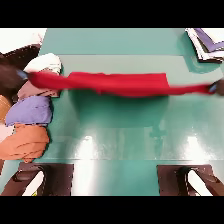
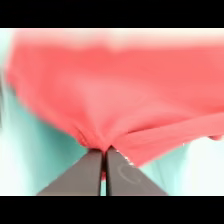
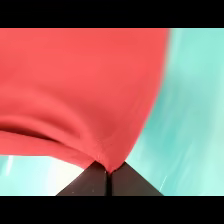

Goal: Fold the shirts.

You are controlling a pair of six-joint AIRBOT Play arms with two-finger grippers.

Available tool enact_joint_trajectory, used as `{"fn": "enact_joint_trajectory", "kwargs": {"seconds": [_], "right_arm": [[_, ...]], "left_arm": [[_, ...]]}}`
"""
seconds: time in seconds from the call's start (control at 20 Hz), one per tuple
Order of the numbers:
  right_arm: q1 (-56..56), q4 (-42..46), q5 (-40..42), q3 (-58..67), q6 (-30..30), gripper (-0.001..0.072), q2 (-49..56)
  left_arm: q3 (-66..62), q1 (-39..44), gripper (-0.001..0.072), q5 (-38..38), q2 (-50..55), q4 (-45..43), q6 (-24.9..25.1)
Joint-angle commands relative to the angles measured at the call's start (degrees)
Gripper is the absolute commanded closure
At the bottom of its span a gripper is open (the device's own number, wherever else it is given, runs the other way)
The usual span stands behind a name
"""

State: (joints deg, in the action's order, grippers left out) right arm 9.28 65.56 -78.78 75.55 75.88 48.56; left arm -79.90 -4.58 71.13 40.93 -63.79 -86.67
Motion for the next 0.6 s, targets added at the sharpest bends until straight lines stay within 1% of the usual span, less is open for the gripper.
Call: {"fn": "enact_joint_trajectory", "kwargs": {"seconds": [0.0, 0.2, 0.3, 0.45, 0.55], "right_arm": [[3.2, 0.2, 4.6, 18.4, 0.2, 0.0698, -5.5], [8.9, 0.5, 4.4, 32.3, 0.2, 0.0699, -6.4], [10.4, 0.5, 2.9, 37.6, 0.2, 0.0699, -4.8], [10.4, 0.4, -2.3, 43.8, 1.0, 0.0699, 0.0], [10.4, 0.1, -5.0, 42.8, 2.3, 0.0699, 3.1]], "left_arm": [[-22.2, 0.0, 0.0683, -0.9, -1.2, -0.3, -0.4], [-37.7, 0.0, 0.0684, -6.8, -0.9, -0.3, -3.4], [-41.0, 0.0, 0.0684, -8.9, -0.9, -0.3, -4.0], [-39.1, 0.0, 0.0684, -6.8, 0.2, -0.5, -4.0], [-35.4, 0.0, 0.0684, -2.9, 2.7, -0.5, -4.0]]}}
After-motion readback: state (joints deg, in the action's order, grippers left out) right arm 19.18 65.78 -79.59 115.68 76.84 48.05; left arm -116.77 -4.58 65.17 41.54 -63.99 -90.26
